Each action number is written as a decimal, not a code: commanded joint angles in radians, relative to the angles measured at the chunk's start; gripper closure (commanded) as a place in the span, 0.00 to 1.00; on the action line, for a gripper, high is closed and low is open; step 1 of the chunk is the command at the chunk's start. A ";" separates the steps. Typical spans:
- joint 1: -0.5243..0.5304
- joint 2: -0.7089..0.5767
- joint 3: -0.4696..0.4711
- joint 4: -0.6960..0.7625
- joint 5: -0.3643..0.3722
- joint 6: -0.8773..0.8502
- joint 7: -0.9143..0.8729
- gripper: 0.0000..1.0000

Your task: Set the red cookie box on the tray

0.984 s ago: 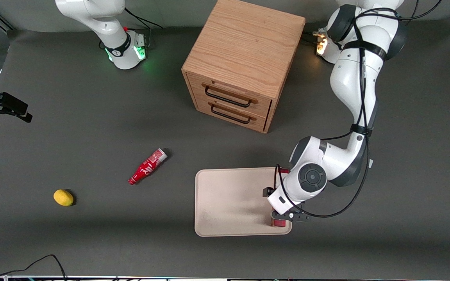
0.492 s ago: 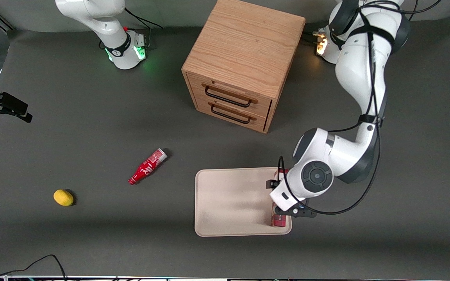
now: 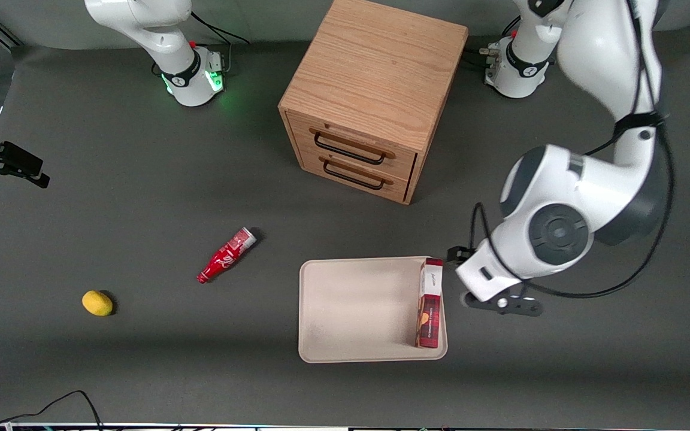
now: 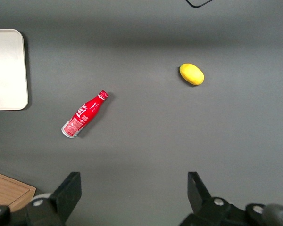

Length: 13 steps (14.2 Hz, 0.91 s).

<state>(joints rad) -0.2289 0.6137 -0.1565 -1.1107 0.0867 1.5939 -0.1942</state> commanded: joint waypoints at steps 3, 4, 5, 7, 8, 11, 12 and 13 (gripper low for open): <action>0.040 -0.357 0.122 -0.482 -0.010 0.153 0.211 0.00; 0.040 -0.403 0.158 -0.529 -0.011 0.158 0.249 0.00; 0.040 -0.448 0.194 -0.563 -0.019 0.149 0.287 0.00; 0.039 -0.549 0.257 -0.656 -0.019 0.153 0.363 0.00; 0.037 -0.592 0.285 -0.687 -0.016 0.152 0.386 0.00; 0.033 -0.644 0.359 -0.687 -0.015 0.118 0.478 0.00; 0.029 -0.646 0.382 -0.684 -0.016 0.118 0.511 0.00; 0.028 -0.647 0.408 -0.684 -0.021 0.124 0.548 0.00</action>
<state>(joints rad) -0.1805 -0.0108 0.2037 -1.7627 0.0783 1.7015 0.2874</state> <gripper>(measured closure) 0.000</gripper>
